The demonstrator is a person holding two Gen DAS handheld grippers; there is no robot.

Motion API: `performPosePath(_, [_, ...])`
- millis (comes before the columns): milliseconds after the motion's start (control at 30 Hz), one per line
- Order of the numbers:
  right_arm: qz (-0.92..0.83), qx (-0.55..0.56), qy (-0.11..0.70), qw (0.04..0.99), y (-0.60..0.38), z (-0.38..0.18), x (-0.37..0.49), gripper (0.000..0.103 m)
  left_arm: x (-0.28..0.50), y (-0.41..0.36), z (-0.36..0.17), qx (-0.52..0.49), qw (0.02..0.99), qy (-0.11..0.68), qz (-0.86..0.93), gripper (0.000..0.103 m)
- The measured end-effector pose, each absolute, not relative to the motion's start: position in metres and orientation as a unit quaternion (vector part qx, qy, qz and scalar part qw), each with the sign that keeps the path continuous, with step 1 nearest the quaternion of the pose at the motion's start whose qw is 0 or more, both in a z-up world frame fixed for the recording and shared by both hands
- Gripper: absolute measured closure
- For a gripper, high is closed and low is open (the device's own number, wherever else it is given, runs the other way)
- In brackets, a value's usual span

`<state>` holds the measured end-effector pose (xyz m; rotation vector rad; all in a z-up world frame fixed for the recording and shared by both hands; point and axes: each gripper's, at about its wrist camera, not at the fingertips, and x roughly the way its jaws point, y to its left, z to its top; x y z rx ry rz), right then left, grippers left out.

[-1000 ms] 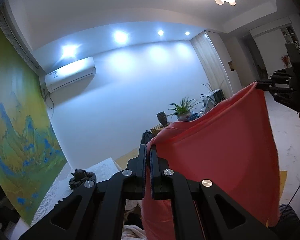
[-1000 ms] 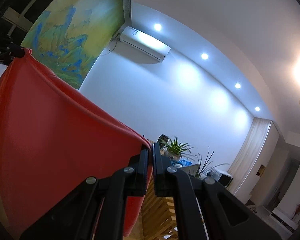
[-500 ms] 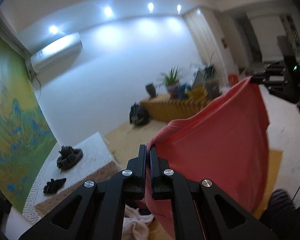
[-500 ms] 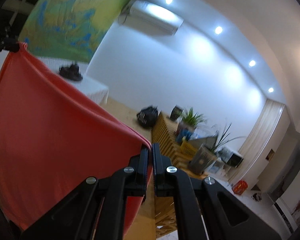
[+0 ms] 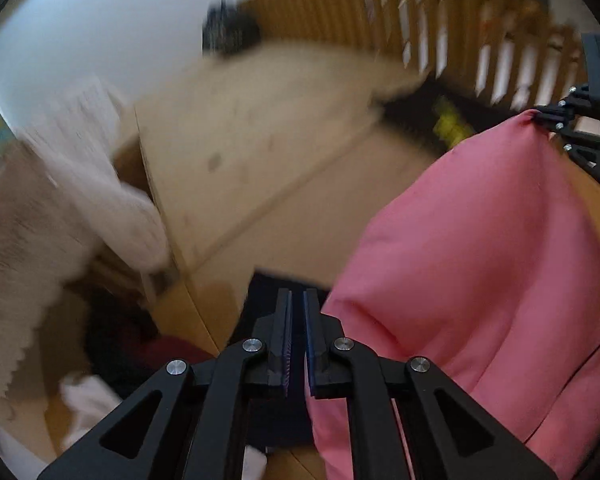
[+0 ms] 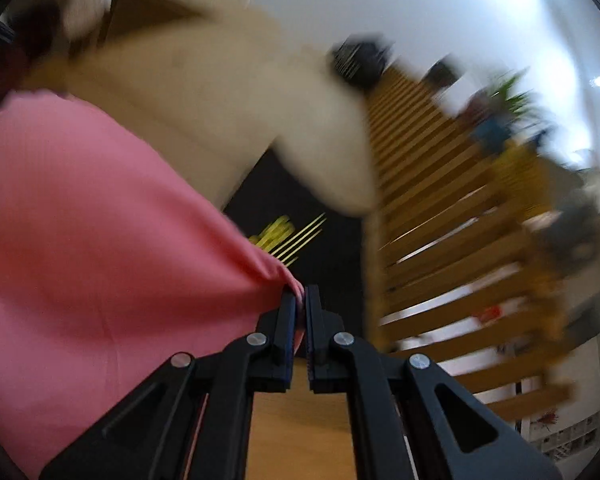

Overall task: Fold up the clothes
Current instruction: 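Lower the pink shirt flat onto the table with both grippers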

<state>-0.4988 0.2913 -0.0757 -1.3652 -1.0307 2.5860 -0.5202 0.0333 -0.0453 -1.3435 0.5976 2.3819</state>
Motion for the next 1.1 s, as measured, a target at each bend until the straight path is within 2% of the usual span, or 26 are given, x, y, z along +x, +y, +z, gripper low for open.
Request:
performPosePath(67, [0.822, -0.465, -0.329, 0.004, 0.292, -0.099, -0.509, 0.099, -0.524, 0.015, -0.059, -0.482, 0.156, 0.200, 0.839, 0.096])
performPosePath(100, [0.820, -0.469, -0.329, -0.001, 0.293, -0.103, -0.510, 0.098, -0.522, 0.006, -0.061, -0.484, 0.152, 0.197, 0.839, 0.090])
performPosePath(167, [0.824, -0.461, -0.330, -0.005, 0.295, -0.099, -0.507, 0.096, -0.515, -0.012, -0.063, -0.489, 0.148, 0.192, 0.838, 0.083])
performPosePath(300, [0.844, -0.461, -0.270, -0.040, 0.298, -0.074, -0.476, 0.087, -0.495, -0.033, -0.080, -0.509, 0.165, 0.174, 0.826, 0.082])
performPosePath(500, [0.818, -0.507, -0.244, -0.119, 0.277, -0.089, -0.411, 0.085, -0.480, -0.055, -0.105, -0.533, 0.175, 0.149, 0.815, 0.082])
performPosePath(733, [0.793, -0.541, -0.249, -0.129, 0.277, -0.125, -0.390, 0.085, -0.473, -0.079, -0.115, -0.543, 0.171, 0.142, 0.810, 0.083])
performPosePath(800, [0.797, -0.539, -0.240, -0.129, 0.281, -0.125, -0.391, 0.084, -0.474, -0.086, -0.116, -0.542, 0.164, 0.145, 0.811, 0.089])
performPosePath(1100, [0.799, -0.528, -0.261, -0.121, 0.276, -0.123, -0.383, 0.083, -0.476, -0.092, -0.103, -0.524, 0.093, 0.189, 0.825, 0.091])
